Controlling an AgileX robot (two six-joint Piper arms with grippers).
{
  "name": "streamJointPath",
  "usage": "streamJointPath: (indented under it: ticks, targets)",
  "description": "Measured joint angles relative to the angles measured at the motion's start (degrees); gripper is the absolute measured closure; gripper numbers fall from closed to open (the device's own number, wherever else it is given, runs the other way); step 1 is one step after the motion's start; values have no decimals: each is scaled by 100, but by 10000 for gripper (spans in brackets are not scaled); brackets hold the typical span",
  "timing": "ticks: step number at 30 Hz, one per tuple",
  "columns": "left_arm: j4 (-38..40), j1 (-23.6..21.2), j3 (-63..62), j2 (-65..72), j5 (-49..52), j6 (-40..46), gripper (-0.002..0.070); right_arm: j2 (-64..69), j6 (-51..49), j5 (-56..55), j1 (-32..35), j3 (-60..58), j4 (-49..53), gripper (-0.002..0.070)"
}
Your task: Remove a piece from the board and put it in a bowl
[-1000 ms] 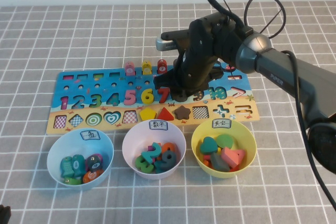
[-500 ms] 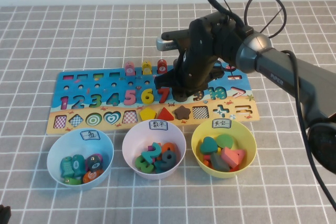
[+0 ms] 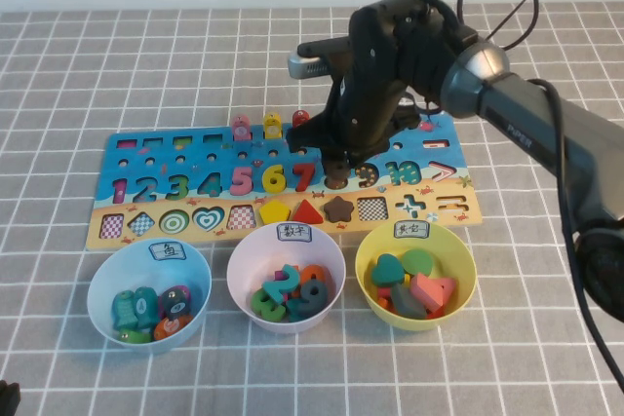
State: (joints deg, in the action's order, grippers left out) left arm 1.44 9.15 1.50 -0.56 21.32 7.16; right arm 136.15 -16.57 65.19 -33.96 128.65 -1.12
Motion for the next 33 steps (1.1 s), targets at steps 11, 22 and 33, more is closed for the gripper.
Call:
streamJointPath:
  ticks: [11, 22, 33]
  targets:
    - [0, 0, 0, 0, 0, 0, 680, -1123, 91, -84, -135, -906, 70, 451]
    - [0, 0, 0, 0, 0, 0, 680, -3953, 907, -3182, -679, -5145, -506, 451]
    - [0, 0, 0, 0, 0, 0, 680, -5127, 1905, -5392, -1335, -7770, -1251, 451]
